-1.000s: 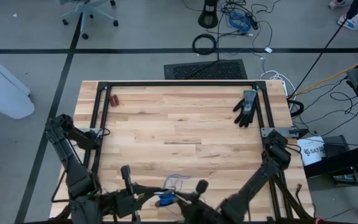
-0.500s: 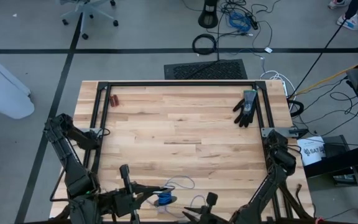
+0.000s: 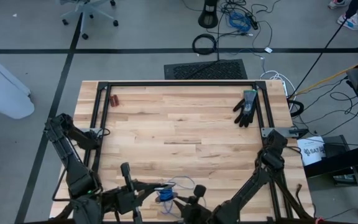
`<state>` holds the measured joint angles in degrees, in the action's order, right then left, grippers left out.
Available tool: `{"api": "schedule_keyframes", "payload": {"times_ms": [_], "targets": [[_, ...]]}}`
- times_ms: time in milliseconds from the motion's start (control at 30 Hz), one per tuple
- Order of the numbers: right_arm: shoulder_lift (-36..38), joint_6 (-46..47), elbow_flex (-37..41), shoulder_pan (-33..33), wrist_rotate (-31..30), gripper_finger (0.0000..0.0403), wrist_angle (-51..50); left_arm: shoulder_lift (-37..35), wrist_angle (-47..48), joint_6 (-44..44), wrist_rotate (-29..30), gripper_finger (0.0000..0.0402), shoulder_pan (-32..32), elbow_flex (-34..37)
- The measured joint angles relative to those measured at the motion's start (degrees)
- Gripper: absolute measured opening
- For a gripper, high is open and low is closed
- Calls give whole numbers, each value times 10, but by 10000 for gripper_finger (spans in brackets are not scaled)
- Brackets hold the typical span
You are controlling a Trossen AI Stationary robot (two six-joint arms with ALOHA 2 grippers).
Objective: Coil cords
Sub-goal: Coil the blue wire onto a spool
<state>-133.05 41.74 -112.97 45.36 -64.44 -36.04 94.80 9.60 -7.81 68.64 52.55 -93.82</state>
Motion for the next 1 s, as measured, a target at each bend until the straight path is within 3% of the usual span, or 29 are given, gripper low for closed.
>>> {"api": "schedule_keyframes", "payload": {"times_ms": [200,333,467,800,1000], "targets": [[0,-65,0,-21,10,111,-6,0,2,0,2,6,-4,0],[10,-95,0,-31,83,131,2,0,2,0,9,6,-3,0],[12,-65,0,-29,124,136,37,0,4,0,11,6,-3,0],[7,-113,0,-9,8,135,178,0,4,-1,13,6,-3,1],[-1,-93,0,-31,13,130,179,0,4,-1,13,6,-3,1]]}}
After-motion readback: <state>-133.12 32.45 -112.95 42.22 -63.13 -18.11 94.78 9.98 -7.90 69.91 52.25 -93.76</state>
